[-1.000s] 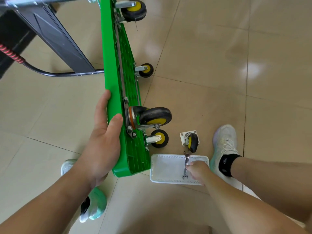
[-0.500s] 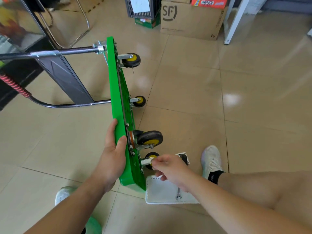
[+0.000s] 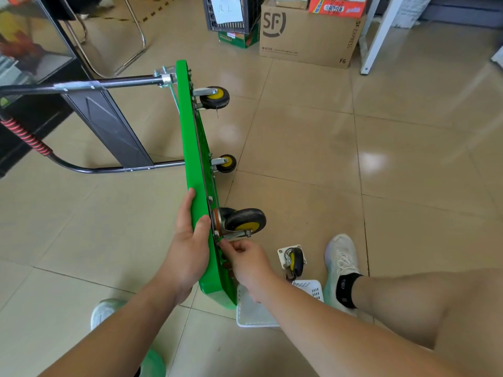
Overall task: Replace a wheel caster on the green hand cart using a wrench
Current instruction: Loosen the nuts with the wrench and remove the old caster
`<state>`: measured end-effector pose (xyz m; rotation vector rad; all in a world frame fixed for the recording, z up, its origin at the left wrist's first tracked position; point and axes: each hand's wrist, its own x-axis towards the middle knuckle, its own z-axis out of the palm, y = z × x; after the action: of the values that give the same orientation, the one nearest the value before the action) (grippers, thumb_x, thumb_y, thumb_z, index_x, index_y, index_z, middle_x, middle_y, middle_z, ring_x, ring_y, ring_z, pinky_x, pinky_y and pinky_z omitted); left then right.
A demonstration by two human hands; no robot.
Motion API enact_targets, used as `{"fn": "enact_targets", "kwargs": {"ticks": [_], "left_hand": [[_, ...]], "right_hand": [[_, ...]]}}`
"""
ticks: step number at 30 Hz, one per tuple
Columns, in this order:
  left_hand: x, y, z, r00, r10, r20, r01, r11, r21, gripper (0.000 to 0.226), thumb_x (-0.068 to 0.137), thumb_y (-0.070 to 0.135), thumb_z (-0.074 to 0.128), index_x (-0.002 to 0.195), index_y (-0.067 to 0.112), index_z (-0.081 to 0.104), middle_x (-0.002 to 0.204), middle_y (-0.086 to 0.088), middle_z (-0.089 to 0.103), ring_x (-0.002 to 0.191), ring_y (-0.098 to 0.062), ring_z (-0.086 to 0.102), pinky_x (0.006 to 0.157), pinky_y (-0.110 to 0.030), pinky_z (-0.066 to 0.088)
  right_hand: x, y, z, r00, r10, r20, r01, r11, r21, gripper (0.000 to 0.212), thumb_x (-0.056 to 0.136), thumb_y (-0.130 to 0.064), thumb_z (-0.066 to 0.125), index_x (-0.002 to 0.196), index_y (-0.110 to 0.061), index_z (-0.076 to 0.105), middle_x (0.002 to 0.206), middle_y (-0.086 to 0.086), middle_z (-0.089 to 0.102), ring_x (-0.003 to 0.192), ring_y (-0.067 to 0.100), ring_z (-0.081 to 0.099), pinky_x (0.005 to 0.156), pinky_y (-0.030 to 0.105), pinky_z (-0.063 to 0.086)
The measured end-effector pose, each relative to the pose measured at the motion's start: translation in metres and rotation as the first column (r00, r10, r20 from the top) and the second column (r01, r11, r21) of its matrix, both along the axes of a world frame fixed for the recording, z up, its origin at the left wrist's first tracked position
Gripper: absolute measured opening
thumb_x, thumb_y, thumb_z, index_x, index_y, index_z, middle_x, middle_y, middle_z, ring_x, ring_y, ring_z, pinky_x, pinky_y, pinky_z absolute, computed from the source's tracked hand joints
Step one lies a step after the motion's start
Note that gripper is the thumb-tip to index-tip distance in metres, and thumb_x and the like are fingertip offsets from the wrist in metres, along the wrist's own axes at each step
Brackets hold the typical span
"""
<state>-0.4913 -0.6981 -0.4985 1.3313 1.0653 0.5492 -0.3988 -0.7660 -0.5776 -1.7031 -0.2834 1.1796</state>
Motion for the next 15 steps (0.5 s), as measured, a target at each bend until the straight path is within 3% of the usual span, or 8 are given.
{"fn": "enact_targets", "kwargs": {"ticks": [3,6,11,13,15], "left_hand": [[0.0001,0.0002,-0.0001,1.0,0.0,0.007,0.0,1.0,0.0,0.054,0.11,0.027,0.039,0.144,0.067,0.028,0.144,0.013,0.057,0.127,-0.018,0.06,0.112,-0.051,0.046],[0.0009,-0.0004,0.0012,1.0,0.001,0.014,-0.001,1.0,-0.002,0.054,0.11,0.026,0.039,0.147,0.063,0.027,0.144,0.012,0.057,0.127,-0.017,0.059,0.112,-0.05,0.045],[0.0011,-0.0019,0.0033,1.0,0.001,0.019,-0.001,1.0,-0.008,0.054,0.111,0.025,0.038,0.148,0.063,0.027,0.143,0.014,0.056,0.126,-0.015,0.059,0.112,-0.049,0.046],[0.0007,-0.002,0.0037,1.0,0.001,0.017,-0.001,1.0,-0.009,0.054,0.111,0.025,0.038,0.147,0.064,0.027,0.142,0.014,0.057,0.125,-0.015,0.06,0.112,-0.049,0.046],[0.0007,-0.0019,0.004,1.0,0.0,0.016,0.0,1.0,-0.008,0.054,0.111,0.025,0.038,0.147,0.064,0.027,0.14,0.014,0.059,0.125,-0.015,0.06,0.112,-0.049,0.046]], "right_hand": [[-0.0001,0.0018,-0.0014,0.999,-0.014,-0.045,0.014,1.0,0.017,0.021,0.092,-0.031,0.072,0.095,-0.01,0.073,0.087,0.008,0.075,0.073,0.017,0.066,0.065,0.029,0.051],[0.0027,0.0021,-0.0037,0.998,-0.004,-0.069,0.006,1.0,0.022,0.013,0.094,-0.022,0.07,0.099,-0.01,0.073,0.097,0.012,0.076,0.08,0.019,0.067,0.07,0.028,0.051],[0.0043,0.0017,-0.0059,0.975,0.013,-0.223,-0.008,1.0,0.026,0.019,0.095,-0.034,0.068,0.1,-0.017,0.074,0.098,0.006,0.077,0.098,0.028,0.071,0.082,0.038,0.057],[0.002,0.0037,-0.0089,0.974,0.006,-0.225,0.004,0.999,0.045,0.019,0.094,-0.034,0.069,0.097,-0.015,0.074,0.095,0.008,0.077,0.093,0.028,0.072,0.087,0.042,0.058],[0.0003,0.0053,-0.0087,0.967,-0.015,-0.253,0.031,0.998,0.06,0.011,0.095,-0.025,0.068,0.092,-0.015,0.073,0.09,0.007,0.075,0.081,0.022,0.069,0.079,0.037,0.057]]}}
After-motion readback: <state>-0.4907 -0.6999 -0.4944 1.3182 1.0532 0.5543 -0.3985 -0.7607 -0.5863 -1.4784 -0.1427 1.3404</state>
